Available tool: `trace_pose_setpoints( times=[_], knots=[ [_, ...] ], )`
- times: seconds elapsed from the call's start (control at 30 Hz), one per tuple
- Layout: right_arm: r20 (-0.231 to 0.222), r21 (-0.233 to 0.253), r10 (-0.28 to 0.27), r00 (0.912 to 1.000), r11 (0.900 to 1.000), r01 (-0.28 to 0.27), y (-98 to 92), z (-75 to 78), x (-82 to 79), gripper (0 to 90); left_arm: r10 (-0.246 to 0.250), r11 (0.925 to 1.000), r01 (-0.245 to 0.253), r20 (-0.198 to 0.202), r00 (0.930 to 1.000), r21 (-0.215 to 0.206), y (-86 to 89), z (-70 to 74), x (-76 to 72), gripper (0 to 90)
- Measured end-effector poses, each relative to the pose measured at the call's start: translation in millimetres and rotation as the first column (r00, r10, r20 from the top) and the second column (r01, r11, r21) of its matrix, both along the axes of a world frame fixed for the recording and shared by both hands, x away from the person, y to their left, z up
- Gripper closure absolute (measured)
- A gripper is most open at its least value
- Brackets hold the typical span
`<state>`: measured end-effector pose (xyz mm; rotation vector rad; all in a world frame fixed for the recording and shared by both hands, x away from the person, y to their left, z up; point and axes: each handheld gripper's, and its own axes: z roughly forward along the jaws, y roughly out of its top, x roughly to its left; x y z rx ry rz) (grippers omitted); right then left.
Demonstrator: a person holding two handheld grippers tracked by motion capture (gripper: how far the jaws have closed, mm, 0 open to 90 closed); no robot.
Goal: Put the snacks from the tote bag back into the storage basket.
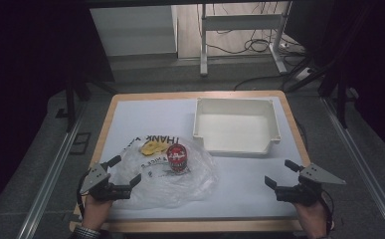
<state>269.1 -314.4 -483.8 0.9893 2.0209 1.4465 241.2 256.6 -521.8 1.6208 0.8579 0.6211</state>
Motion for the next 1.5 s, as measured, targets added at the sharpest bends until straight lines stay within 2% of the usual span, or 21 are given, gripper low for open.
trace_pose_setpoints(
  times=[0.03, 0.1, 0.2, 0.33, 0.47, 0.77, 0.97, 1.33, 1.5],
  knots=[
    [-0.004, -0.003, 0.020, 0.9998, 1.000, -0.020, 1.7, -0.6, 0.5, 4.1, 0.002, 1.0000, -0.002, -0.003, 1.0000, -0.004, 0.9, 0.0, 0.0, 0.5],
    [-0.001, -0.044, 0.024, 0.9997, 0.999, -0.024, 5.8, -2.1, 0.4, 4.1, 0.009, 0.9999, -0.009, -0.003, 1.0000, -0.014, 2.4, -0.2, -0.1, 0.5],
    [0.013, -0.036, 0.042, 0.9991, 0.998, -0.041, 7.1, -2.1, 0.4, 2.8, 0.003, 0.9996, -0.003, -0.007, 1.0000, -0.027, 3.4, -0.7, 0.1, 0.5],
    [0.016, -0.035, 0.041, 0.9990, 0.999, -0.040, 6.6, -3.5, 1.0, 1.4, -0.009, 1.0000, 0.009, -0.007, 0.9999, -0.003, 0.8, -1.6, 0.5, 0.5],
    [0.026, -0.054, 0.046, 0.9986, 0.998, -0.045, 8.3, -5.0, 1.6, 0.0, -0.023, 0.9995, 0.022, 0.016, 0.9996, 0.021, -2.4, -0.3, -1.0, 0.4],
    [0.020, -0.053, 0.056, 0.9982, 0.997, -0.055, 10.3, -5.2, 2.7, 0.0, -0.025, 0.9995, 0.024, 0.028, 0.9993, 0.019, -2.5, 0.5, -1.8, 0.4],
    [0.005, -0.085, 0.051, 0.9987, 0.995, -0.051, 13.2, -5.9, 4.4, 0.0, -0.027, 0.9994, 0.026, 0.032, 0.9991, 0.022, -3.1, 0.7, -2.1, 0.4],
    [0.017, -0.083, 0.076, 0.9969, 0.994, -0.075, 17.1, -5.2, 6.4, 0.0, -0.027, 0.9994, 0.026, 0.036, 0.9990, 0.022, -3.0, 0.9, -2.3, 0.4],
    [0.006, -0.081, 0.094, 0.9956, 0.992, -0.093, 21.3, -5.5, 7.1, 0.0, -0.024, 0.9995, 0.023, 0.042, 0.9988, 0.020, -2.8, 1.3, -2.8, 0.4]
  ],
)
